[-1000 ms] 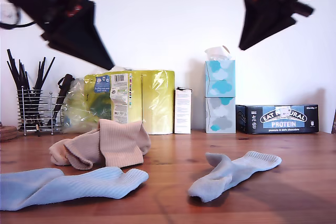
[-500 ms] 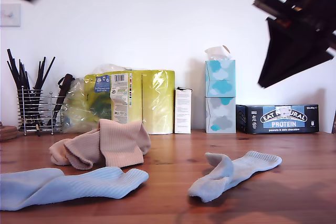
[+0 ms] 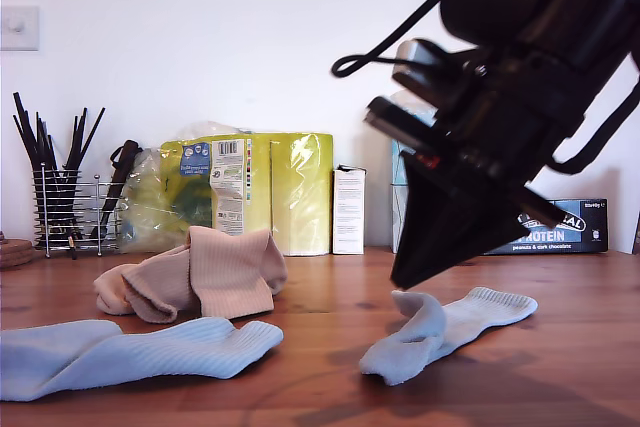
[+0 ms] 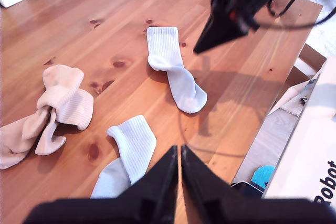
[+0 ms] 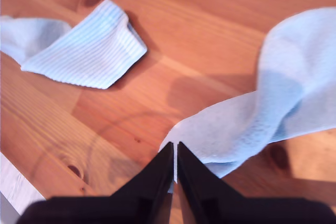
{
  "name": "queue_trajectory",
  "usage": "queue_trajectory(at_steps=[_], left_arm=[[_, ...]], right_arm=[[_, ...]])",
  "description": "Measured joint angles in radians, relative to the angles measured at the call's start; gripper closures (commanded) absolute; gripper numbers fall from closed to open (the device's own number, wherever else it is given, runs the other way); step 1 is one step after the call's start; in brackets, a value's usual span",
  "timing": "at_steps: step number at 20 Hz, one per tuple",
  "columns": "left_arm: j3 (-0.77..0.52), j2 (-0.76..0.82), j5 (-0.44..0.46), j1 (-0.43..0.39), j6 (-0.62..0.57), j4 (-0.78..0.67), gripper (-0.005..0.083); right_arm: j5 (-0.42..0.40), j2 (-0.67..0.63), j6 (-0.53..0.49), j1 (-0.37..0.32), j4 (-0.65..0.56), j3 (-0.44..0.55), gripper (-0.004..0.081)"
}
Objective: Pair up the socks based on colour and pattern, by placing each sock on top of its pair
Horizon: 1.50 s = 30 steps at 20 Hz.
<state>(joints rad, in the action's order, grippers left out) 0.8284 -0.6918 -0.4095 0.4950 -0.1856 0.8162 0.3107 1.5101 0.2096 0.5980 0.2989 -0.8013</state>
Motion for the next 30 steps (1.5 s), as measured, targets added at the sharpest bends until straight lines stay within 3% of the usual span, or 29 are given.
queue_trajectory(at_steps=[9,15,21,26,30], left_arm=[[0.0,-0.039,0.0,0.0,0.0,-0.002,0.0797],[0.0,-0.063,0.0,0.0,-0.002,-0.039,0.0797],[0.0,-0.077,0.0,0.0,-0.002,-0.061,0.0797],[0.0,-0.101,0.0,0.0,-0.002,-0.067,0.0797],[0.0,-0.104,0.0,0.0,-0.002,-0.069,0.0797]], right_arm=[[-0.002,0.155,0.0,0.0,-0.032,-0.002,0.0783],[0.121,0.147,-0.157,0.037,0.22,-0.019,0.0783],[0.111,0.145,-0.37,0.058,0.551,-0.025,0.0783],[0.071,0.147,-0.394,0.058,0.602,-0.02,0.0783],[0.068,0.117,-0.394,0.058,0.696,-0.174,0.0783]])
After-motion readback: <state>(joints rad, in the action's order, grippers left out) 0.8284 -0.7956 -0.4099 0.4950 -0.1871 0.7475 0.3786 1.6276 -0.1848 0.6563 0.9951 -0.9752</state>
